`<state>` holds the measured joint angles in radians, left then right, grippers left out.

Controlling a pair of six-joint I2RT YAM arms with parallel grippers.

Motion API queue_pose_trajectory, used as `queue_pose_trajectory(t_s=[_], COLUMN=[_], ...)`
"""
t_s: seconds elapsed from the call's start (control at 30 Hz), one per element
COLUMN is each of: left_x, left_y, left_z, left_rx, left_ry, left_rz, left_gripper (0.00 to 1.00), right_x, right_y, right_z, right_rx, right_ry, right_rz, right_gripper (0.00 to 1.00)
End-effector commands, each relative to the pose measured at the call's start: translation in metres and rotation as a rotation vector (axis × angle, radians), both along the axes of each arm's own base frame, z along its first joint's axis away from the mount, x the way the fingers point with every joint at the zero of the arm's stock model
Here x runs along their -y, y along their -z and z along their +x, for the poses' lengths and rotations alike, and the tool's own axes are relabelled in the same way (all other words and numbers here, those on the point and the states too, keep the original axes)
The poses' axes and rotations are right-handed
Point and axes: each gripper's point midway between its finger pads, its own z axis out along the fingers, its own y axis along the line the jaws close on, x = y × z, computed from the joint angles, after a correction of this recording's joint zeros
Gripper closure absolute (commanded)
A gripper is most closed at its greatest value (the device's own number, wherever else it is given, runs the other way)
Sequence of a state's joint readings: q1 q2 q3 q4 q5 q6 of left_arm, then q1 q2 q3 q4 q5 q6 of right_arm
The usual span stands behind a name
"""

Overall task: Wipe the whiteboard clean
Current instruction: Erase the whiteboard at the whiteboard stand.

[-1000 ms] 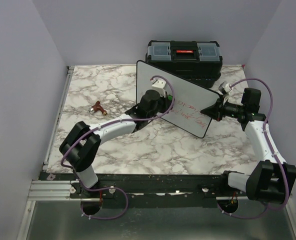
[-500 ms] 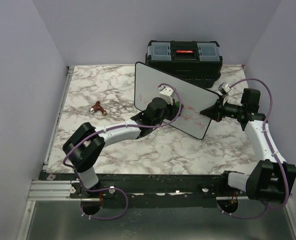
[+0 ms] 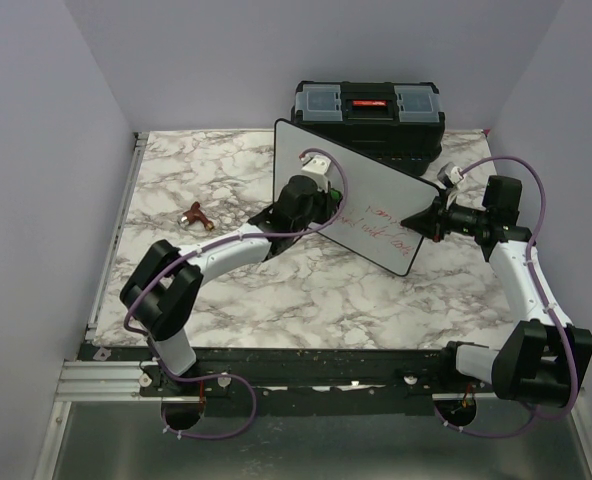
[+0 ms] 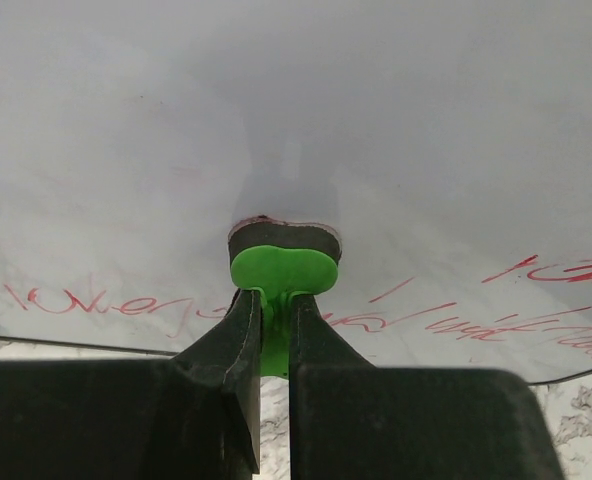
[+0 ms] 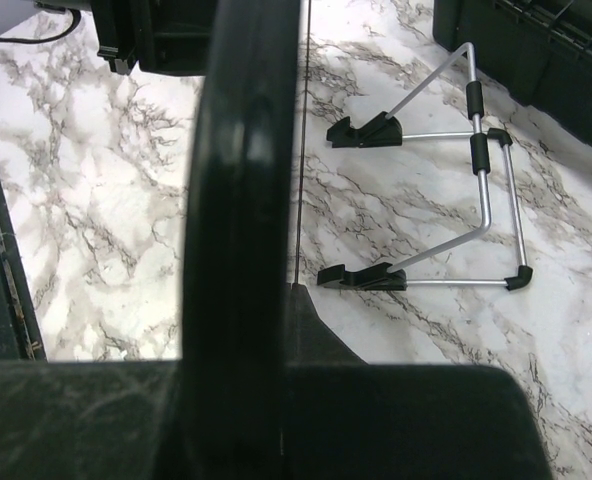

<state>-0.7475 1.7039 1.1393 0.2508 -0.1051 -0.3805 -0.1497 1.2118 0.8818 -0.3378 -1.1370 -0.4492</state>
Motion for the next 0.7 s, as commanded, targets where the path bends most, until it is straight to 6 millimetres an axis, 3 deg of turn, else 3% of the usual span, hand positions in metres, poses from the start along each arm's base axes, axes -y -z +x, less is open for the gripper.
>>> queue_pose_trajectory(t_s=[0.0, 0.2, 0.37, 0.53, 0.67], left_x=[0.034, 0.057, 0.053, 0.026, -0.005], left_y=[-0.039, -0.012, 0.025, 0.046, 0.045], left_z=[-0.002, -0.034, -0.049, -0.035, -0.012], left_rx=[0.107, 0.057, -0.02, -0.072, -0.078], left_ry=[0.029, 0.077, 0.069, -0.008, -0.077], left_rz=[-0.072, -0.072, -0.067, -0.07, -0.082], left_gripper=[1.0, 1.0, 1.0, 1.0, 1.0], right_x=[-0.03, -0.03, -0.03, -0.03, -0.03], right_y=[-0.011, -0.012, -0.012, -0.013, -0.014], right_z=[-0.04, -0.041, -0.041, -0.042, -0.042], right_rx=[-0.094, -0.092, -0.09, -0.087, -0.084], right_ry=[-0.175, -0.176, -0.176, -0.177, -0.179], right_rz=[0.134, 0.134, 0.134, 0.135, 0.134], right_gripper=[0.99, 0.99, 0.99, 0.99, 0.99])
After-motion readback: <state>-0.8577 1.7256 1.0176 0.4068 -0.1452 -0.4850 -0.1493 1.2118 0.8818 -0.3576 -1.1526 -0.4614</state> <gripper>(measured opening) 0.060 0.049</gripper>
